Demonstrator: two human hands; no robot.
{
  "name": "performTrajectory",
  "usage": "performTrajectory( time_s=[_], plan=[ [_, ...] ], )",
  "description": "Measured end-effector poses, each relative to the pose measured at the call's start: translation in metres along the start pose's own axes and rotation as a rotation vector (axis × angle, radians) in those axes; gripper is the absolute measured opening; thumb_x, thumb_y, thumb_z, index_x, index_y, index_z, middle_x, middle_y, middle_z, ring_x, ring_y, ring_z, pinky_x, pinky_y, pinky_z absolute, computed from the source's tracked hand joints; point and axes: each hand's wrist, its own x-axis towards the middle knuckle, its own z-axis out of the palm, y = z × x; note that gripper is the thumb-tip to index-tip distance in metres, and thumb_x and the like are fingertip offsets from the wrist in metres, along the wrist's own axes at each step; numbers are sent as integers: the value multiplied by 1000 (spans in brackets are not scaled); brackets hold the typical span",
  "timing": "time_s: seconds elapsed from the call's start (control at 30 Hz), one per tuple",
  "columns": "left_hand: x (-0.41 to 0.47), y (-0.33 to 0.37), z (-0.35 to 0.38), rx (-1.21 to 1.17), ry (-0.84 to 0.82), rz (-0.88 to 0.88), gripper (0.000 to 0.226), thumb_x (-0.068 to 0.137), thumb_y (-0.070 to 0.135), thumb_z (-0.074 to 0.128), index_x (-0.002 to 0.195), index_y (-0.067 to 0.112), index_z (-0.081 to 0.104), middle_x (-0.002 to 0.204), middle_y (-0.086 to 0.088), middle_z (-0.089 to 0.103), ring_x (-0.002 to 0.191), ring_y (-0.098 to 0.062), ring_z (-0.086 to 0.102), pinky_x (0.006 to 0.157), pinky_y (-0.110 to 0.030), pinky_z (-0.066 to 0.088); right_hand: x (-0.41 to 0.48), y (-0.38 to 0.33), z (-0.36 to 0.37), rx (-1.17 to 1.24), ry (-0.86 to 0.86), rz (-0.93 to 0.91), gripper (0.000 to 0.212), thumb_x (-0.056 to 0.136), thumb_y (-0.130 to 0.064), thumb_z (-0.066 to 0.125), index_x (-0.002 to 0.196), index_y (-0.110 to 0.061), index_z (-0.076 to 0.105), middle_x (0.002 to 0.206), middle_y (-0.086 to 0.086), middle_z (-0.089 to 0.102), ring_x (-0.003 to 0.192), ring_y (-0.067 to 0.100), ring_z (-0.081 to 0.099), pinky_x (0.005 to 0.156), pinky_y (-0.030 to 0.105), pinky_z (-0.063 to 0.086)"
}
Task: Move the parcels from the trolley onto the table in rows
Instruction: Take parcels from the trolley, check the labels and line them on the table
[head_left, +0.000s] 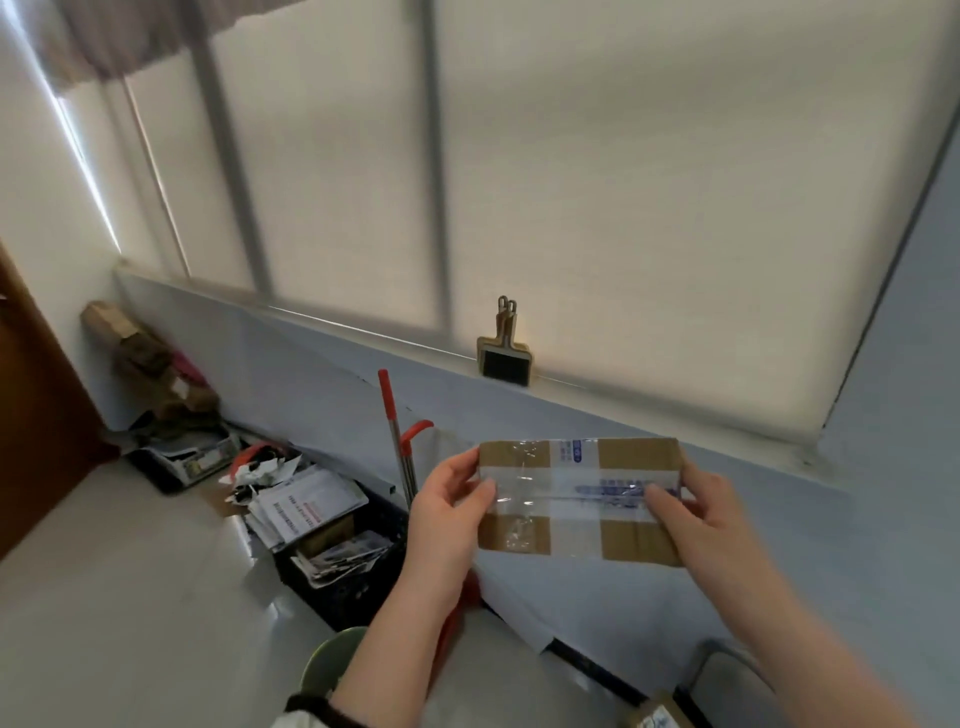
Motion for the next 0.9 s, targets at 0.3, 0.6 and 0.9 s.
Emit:
performTrajectory(
  time_s=[0.3,0.6,0.9],
  plan=[
    [-20,2,20,22,-2,83,25,88,8,60,106,25,64,98,12,71,90,-3,67,68,-17,53,-20,4,-33,-87,-1,-25,34,91,-20,55,121,-38,56,117,3,54,107,17,55,91,40,49],
    [-61,19,92,-48,-16,53,24,87,18,64,105,32,56,85,4,69,82,-9,69,67,-21,54,-61,10,-99,-150,347,-287,64,79,3,65,102,-55,49,110,-25,56,101,-2,57,88,14,45],
    [-135,8,185,137,-145,148,32,84,14,67,115,23,61,93,-3,67,89,-17,65,80,-33,54,-123,33,-213,-62,360,-271,63,70,-5,77,103,-51,48,110,-23,61,103,2,61,88,9,45]
  ],
)
